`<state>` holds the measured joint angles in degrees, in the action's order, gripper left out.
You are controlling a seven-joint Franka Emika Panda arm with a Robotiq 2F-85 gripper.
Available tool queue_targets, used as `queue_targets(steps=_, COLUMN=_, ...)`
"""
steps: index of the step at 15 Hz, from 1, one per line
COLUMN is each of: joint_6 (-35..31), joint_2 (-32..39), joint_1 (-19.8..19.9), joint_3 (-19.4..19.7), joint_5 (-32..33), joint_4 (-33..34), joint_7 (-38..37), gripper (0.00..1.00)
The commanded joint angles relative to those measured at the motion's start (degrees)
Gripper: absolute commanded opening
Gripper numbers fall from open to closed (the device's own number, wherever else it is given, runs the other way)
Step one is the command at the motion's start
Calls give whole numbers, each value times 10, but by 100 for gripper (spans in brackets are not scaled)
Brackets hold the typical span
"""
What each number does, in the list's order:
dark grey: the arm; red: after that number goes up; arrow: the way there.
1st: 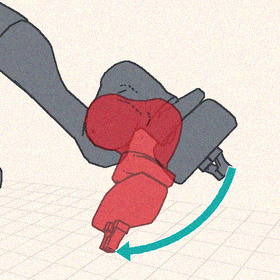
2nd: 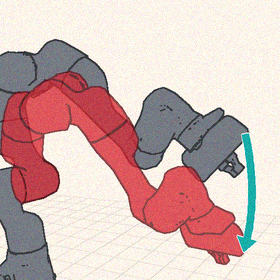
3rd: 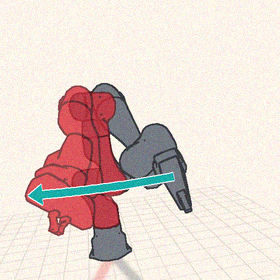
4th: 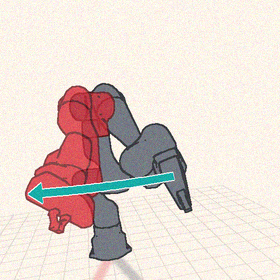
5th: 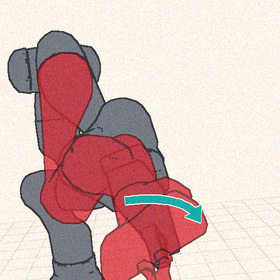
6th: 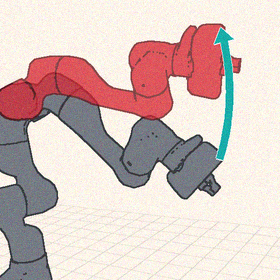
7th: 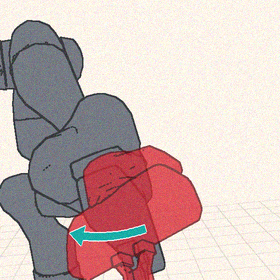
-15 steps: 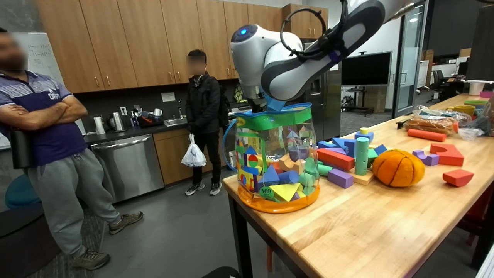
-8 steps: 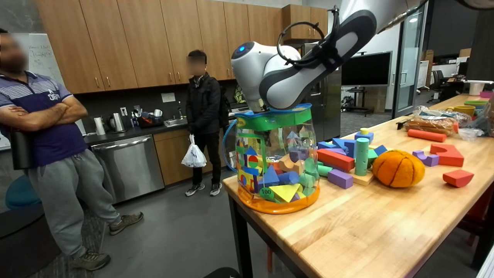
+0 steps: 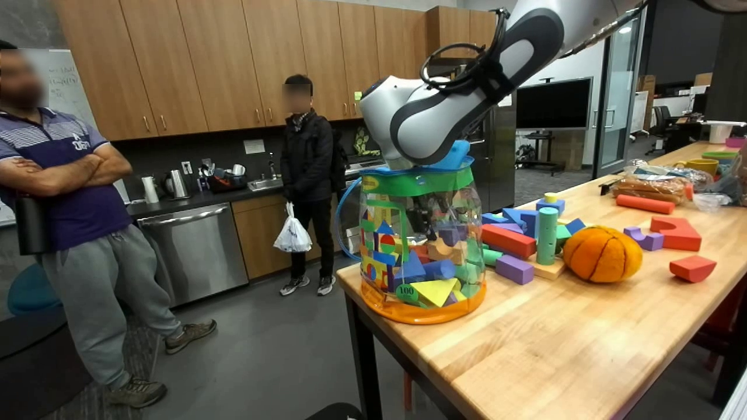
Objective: Remove a block from the bag
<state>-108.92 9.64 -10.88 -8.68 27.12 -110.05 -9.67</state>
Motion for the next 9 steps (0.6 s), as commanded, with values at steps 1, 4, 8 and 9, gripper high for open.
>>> queue_targets(steps=1, joint_6=55, joint_2=-11, joint_1=3, joint_3=1, joint_5=-44, joint_4=-1, joint_7=56, gripper=100)
queue_targets(steps=4, joint_6=73, joint_2=-3, joint_1=6, joint_3=3, joint_5=-59, joint_4=-8, joint_7=71, gripper=74)
queue_targets(steps=8, joint_6=88, joint_2=0, joint_1=11, joint_3=6, joint_5=-67, joint_4=-17, joint_7=78, gripper=44)
queue_targets(steps=9, joint_6=90, joint_2=1, joint_1=12, joint_3=7, joint_5=-67, joint_4=-18, joint_7=78, gripper=36)
